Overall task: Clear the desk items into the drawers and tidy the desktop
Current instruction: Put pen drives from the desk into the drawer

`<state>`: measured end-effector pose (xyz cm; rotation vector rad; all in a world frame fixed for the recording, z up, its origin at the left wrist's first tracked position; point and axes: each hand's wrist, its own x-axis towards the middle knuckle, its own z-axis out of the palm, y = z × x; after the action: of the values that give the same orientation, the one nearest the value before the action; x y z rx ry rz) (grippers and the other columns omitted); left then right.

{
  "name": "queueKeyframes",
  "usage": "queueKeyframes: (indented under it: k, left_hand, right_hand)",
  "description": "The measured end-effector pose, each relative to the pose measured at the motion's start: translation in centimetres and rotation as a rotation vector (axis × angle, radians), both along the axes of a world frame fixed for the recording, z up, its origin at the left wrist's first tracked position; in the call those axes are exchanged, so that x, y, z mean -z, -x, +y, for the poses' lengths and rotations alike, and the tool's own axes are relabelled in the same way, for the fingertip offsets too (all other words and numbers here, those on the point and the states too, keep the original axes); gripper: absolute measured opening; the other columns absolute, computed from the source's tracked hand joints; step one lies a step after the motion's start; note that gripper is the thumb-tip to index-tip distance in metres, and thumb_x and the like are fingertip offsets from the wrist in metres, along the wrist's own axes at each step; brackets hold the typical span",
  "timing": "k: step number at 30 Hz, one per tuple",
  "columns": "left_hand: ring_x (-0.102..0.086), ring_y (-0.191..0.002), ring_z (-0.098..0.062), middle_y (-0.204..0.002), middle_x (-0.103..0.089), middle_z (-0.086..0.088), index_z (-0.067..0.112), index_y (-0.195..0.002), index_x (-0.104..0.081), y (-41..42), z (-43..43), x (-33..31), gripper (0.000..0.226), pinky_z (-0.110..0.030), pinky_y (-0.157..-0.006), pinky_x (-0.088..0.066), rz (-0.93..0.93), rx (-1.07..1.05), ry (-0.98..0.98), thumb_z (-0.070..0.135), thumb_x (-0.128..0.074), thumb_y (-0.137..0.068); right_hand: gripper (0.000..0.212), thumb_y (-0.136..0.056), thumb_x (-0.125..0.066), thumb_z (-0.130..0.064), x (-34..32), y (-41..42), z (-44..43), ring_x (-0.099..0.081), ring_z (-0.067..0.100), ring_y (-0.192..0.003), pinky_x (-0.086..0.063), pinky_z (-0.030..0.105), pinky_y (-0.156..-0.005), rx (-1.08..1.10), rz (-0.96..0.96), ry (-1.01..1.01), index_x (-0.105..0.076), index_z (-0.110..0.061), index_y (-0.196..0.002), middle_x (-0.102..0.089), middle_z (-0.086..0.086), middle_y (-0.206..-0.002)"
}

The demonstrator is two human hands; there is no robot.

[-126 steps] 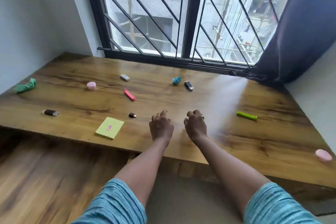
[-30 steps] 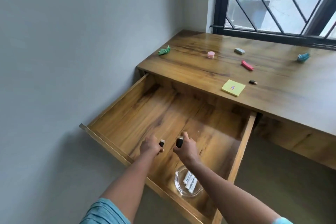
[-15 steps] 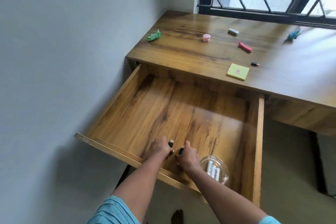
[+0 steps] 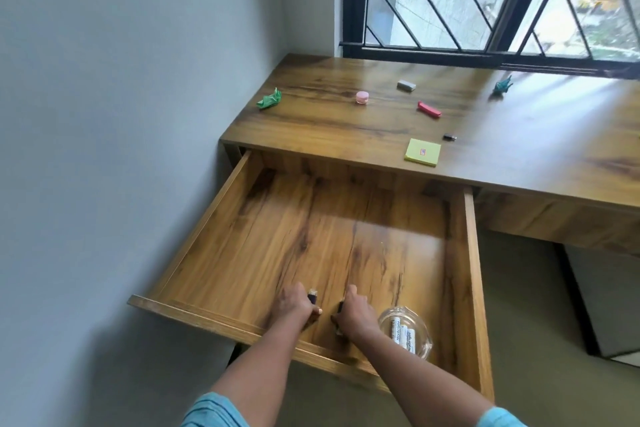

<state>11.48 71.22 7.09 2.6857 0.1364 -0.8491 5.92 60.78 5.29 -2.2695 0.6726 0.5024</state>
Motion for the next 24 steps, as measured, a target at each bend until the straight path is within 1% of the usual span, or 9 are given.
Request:
queueKeyframes:
  k: [2, 4, 5, 8, 12, 16, 18, 21, 24]
  left_hand:
    - [-0.061, -0.088, -0.018, -0.1, -0.062, -0.004, 0.015, -0.109, -0.061, -0.2, -0.4, -0.5, 0.035, -0.025, -0.061, -0.046, -0.02, -0.022, -0.004, 0.036, -0.07, -0.082]
    - [-0.06, -0.077, -0.015, -0.088, -0.06, -0.001, 0.015, -0.104, -0.064, -0.4, -1.1, -1.4, 0.033, -0.023, -0.052, -0.043, -0.097, -0.023, -0.021, 0.041, -0.066, -0.085]
    - [-0.058, -0.076, -0.015, -0.088, -0.06, -0.001, 0.014, -0.104, -0.065, -0.4, -1.8, -1.9, 0.033, -0.024, -0.053, -0.044, -0.146, -0.007, -0.037, 0.042, -0.063, -0.086]
    - [-0.063, -0.09, -0.019, -0.103, -0.064, -0.004, 0.014, -0.108, -0.064, -0.7, -4.4, -3.0, 0.035, -0.027, -0.073, -0.052, -0.286, 0.035, -0.053, 0.042, -0.059, -0.089]
    - [-0.063, -0.096, -0.017, -0.11, -0.062, -0.002, 0.019, -0.116, -0.056, -0.2, -9.4, -4.2, 0.031, -0.024, -0.071, -0.049, -0.43, 0.112, 0.048, 0.037, -0.056, -0.092]
    - [-0.061, -0.106, -0.018, -0.12, -0.059, -0.001, 0.02, -0.125, -0.052, 1.2, -15.6, -5.4, 0.034, -0.024, -0.076, -0.048, -0.499, 0.163, 0.174, 0.033, -0.052, -0.094]
    - [-0.06, -0.105, -0.018, -0.122, -0.057, -0.002, 0.02, -0.125, -0.053, 1.7, -18.9, -5.8, 0.033, -0.024, -0.075, -0.048, -0.514, 0.171, 0.231, 0.031, -0.052, -0.094]
    - [-0.06, -0.104, -0.018, -0.121, -0.058, -0.002, 0.02, -0.122, -0.055, 2.6, -24.0, -6.4, 0.03, -0.028, -0.082, -0.053, -0.556, 0.193, 0.258, 0.029, -0.052, -0.093]
    - [-0.06, -0.109, -0.019, -0.122, -0.058, -0.002, 0.02, -0.121, -0.056, 3.3, -28.4, -7.0, 0.03, -0.03, -0.084, -0.052, -0.577, 0.219, 0.255, 0.027, -0.051, -0.092]
  right_hand:
    - [0.038, -0.091, -0.055, -0.017, -0.4, 0.0, -0.4, -0.06, 0.024, -0.099, -0.053, 0.033, -0.082, -0.048, -0.038, 0.05, -0.039, -0.013, -0.125, -0.058, 0.01, -0.113]
    - [0.032, -0.091, -0.056, -0.02, -1.2, 0.0, -1.1, -0.059, 0.023, -0.097, -0.051, 0.03, -0.079, -0.08, -0.08, 0.108, -0.043, -0.012, -0.118, -0.058, 0.009, -0.11]
    - [0.029, -0.091, -0.057, -0.021, -1.6, -0.1, -1.6, -0.06, 0.023, -0.096, -0.051, 0.029, -0.079, -0.071, -0.111, 0.116, -0.045, -0.011, -0.116, -0.058, 0.008, -0.109]
    - [0.02, -0.092, -0.055, -0.021, -3.1, -0.4, -3.3, -0.06, 0.021, -0.087, -0.054, 0.032, -0.077, 0.008, -0.207, 0.127, -0.05, -0.013, -0.109, -0.059, 0.006, -0.103]
    - [0.015, -0.095, -0.048, -0.018, -5.5, 0.1, -7.2, -0.058, 0.02, -0.089, -0.044, 0.022, -0.068, 0.115, -0.352, 0.156, -0.05, -0.013, -0.109, -0.057, 0.006, -0.104]
    - [0.022, -0.095, -0.046, -0.019, -7.6, 1.0, -12.8, -0.06, 0.019, -0.092, -0.05, 0.023, -0.075, 0.197, -0.451, 0.194, -0.053, -0.012, -0.115, -0.059, 0.006, -0.109]
    - [0.024, -0.095, -0.045, -0.018, -8.3, 1.5, -15.8, -0.062, 0.022, -0.095, -0.05, 0.026, -0.076, 0.22, -0.454, 0.235, -0.053, -0.01, -0.116, -0.061, 0.009, -0.11]
    - [0.027, -0.095, -0.045, -0.017, -9.4, 2.6, -20.9, -0.062, 0.027, -0.099, -0.048, 0.028, -0.077, 0.256, -0.432, 0.272, -0.052, -0.008, -0.119, -0.06, 0.011, -0.112]
    - [0.022, -0.094, -0.045, -0.016, -10.1, 3.5, -25.7, -0.061, 0.031, -0.099, -0.044, 0.03, -0.074, 0.279, -0.418, 0.288, -0.052, -0.007, -0.113, -0.059, 0.012, -0.111]
